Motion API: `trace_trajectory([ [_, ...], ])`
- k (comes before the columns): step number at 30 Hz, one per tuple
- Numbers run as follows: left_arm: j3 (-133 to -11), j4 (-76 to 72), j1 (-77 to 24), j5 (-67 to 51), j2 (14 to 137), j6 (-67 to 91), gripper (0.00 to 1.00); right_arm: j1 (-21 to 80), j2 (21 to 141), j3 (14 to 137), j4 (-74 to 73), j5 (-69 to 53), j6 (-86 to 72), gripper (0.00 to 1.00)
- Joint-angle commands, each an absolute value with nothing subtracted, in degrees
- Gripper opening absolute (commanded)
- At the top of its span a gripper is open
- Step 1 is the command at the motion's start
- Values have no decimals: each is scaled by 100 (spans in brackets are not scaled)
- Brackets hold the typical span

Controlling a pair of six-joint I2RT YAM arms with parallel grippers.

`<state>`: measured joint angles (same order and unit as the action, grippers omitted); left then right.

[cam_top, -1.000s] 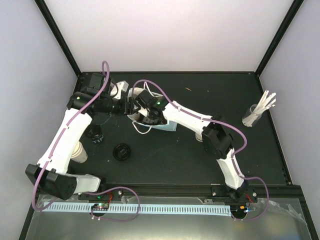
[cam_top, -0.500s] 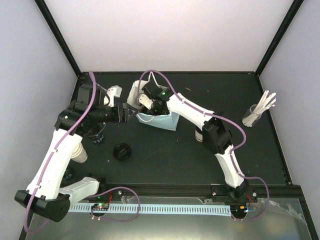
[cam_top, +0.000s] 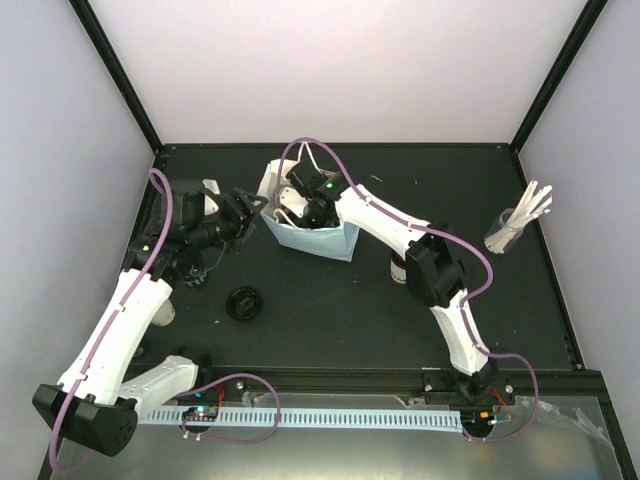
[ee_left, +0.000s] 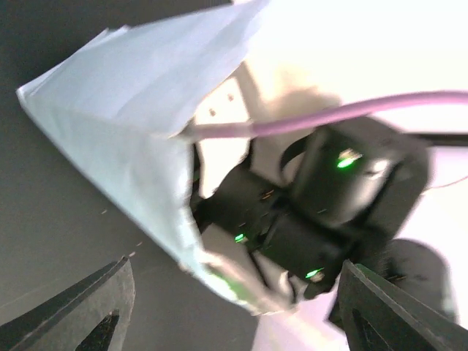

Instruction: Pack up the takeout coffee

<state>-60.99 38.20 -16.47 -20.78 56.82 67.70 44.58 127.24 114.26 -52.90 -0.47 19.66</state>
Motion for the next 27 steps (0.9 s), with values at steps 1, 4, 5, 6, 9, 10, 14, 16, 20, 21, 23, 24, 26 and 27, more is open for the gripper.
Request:
trace_trajectory([
  [1,-6537,3267,-1652,-1651,5836,7608,79,4368,13573,10852,-6247,181,2059,45],
  [4,-6665,3390,-1664,-1739,6146,7739,75,4365,13595,10922,-6247,443,2012,45],
  [5,-6748,3535,-1680,-1719,6256,7773,71,4367,13604,10954,-6268,509,1997,45],
  [6,-6849,3720,-1716,-1651,6351,7838,68,4368,13601,10967,-6274,560,1989,45],
  [9,-6957,4034,-1810,-1404,6530,7974,67,4365,13582,10991,-6261,684,1948,45],
  [10,-6979,4113,-1845,-1339,6570,8024,66,4363,13588,11001,-6256,691,1943,45],
  [14,-7029,4214,-1943,-1279,6770,8153,67,4373,13597,11019,-6257,693,1945,45],
  [16,-7074,4219,-2008,-1338,6898,8178,65,4377,13605,11042,-6262,715,1942,45],
  [20,-7192,4237,-2189,-1413,7175,8250,39,4392,13606,11043,-6188,874,1912,44],
  [21,-7228,4236,-2234,-1411,7226,8259,31,4396,13599,11022,-6129,968,1901,44],
  [23,-7295,4241,-2317,-1396,7299,8277,16,4430,13562,10953,-5999,1149,1901,44],
  [24,-7298,4218,-2340,-1412,7303,8304,10,4457,13517,10885,-5889,1228,1925,44],
  [26,-7304,4144,-2362,-1419,7304,8344,2,4513,13391,10699,-5665,1383,1969,44],
  [27,-7308,4116,-2364,-1423,7299,8361,1,4537,13346,10618,-5571,1499,1983,44],
])
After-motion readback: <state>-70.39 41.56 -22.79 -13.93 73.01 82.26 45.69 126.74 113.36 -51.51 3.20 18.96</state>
